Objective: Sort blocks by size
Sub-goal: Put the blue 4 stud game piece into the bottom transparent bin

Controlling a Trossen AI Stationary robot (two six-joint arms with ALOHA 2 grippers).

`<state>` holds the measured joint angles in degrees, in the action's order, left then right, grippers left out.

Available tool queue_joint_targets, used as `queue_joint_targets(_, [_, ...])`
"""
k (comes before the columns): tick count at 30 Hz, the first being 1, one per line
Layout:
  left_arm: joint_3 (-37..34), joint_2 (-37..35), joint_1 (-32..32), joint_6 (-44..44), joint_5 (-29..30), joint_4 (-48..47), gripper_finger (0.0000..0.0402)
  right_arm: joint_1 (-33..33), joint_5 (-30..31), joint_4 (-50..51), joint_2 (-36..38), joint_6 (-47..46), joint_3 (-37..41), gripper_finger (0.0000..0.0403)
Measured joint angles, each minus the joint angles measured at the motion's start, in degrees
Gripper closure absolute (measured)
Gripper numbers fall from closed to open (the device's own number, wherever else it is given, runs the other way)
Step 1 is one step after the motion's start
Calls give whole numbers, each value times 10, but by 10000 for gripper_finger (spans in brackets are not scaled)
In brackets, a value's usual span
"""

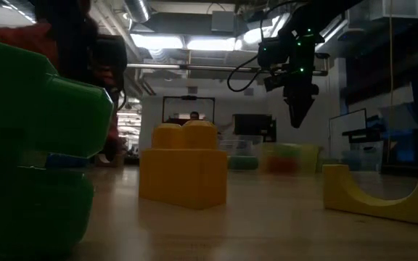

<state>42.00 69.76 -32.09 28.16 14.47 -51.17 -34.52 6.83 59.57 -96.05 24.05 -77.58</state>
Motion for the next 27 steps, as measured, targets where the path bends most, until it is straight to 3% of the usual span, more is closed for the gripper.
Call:
queue_joint_targets(8, [0, 0, -23, 99, -116, -35, 206, 0, 0, 0, 0, 0, 0, 196])
queue_joint_targets(17, [0, 0, -23, 275, -184, -152, 206, 0, 0, 0, 0, 0, 0, 196])
queue_joint_targets(27, [-3, 0, -21, 411, -188, -170, 206, 0, -3, -37, 0, -84, 0, 196])
